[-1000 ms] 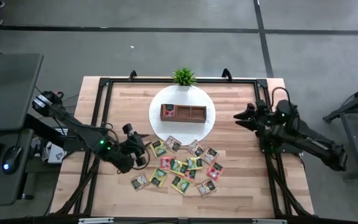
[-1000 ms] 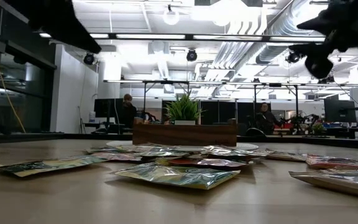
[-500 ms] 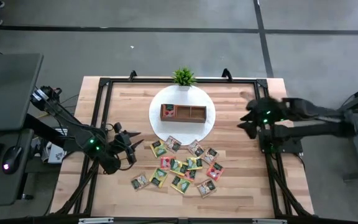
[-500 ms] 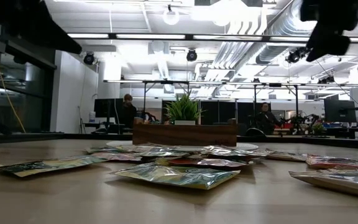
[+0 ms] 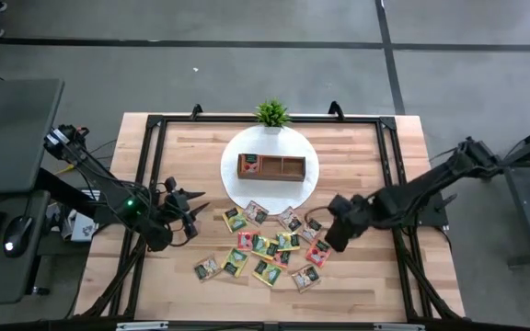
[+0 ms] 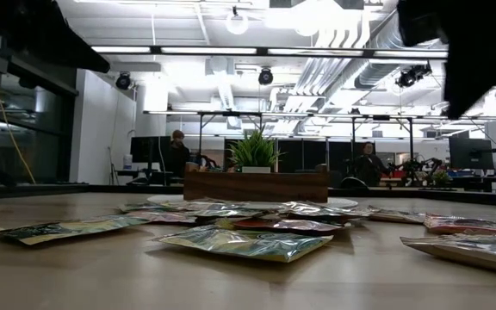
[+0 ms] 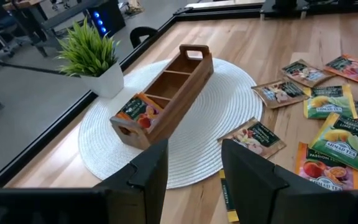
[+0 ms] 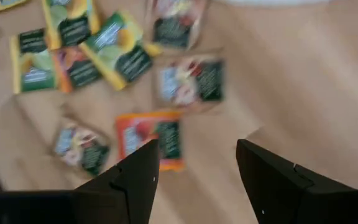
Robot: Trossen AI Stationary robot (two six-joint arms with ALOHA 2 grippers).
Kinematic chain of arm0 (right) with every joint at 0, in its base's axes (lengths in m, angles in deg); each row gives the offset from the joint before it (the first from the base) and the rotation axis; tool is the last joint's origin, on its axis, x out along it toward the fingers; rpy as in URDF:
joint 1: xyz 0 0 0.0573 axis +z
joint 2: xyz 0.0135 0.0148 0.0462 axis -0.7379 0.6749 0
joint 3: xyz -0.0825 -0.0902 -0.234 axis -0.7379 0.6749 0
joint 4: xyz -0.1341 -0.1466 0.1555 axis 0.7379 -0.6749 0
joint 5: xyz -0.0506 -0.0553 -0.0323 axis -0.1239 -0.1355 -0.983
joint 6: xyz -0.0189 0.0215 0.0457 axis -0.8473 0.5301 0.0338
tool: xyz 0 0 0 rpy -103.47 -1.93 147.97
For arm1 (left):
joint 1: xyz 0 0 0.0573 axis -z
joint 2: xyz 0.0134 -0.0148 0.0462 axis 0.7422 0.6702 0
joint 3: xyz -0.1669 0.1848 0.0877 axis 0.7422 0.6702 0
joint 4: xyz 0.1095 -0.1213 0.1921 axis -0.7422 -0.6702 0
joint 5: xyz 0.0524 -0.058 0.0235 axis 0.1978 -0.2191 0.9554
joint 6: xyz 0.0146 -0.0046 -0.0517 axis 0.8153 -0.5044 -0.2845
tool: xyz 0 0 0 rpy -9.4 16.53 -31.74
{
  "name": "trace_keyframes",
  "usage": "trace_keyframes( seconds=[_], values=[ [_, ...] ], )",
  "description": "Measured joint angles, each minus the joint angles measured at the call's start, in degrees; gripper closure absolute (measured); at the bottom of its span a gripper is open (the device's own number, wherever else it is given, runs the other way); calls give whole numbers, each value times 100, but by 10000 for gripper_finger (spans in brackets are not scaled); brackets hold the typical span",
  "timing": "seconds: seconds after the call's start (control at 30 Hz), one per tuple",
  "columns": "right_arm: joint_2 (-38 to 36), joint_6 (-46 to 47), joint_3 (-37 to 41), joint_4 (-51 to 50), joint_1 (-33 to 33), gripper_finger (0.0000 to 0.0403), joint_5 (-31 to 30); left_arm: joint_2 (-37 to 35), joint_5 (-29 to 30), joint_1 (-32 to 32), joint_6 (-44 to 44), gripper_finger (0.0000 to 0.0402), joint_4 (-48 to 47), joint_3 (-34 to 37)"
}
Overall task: Pick & Place Tea
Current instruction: Put the orange tea bag into the left section of the wooden organizer
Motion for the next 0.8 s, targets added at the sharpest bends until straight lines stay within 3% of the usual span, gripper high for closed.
trace_keyframes(
  seconds=[0.13, 0.3, 0.63, 0.8],
  values=[
    [124, 1025, 0, 561, 561, 194, -74, -18, -53, 0, 2, 254, 0, 0],
    [172, 2263, -2, 1253, 1152, 194, -743, -18, -170, 2, 107, 254, 9, 0],
    [257, 2193, -2, 2327, 1567, 194, -1674, -57, -214, 2, -192, 254, 321, 0],
    [631, 3159, -2, 2540, 1480, 194, -1132, -197, -319, 2, 110, 254, 460, 0]
  ],
)
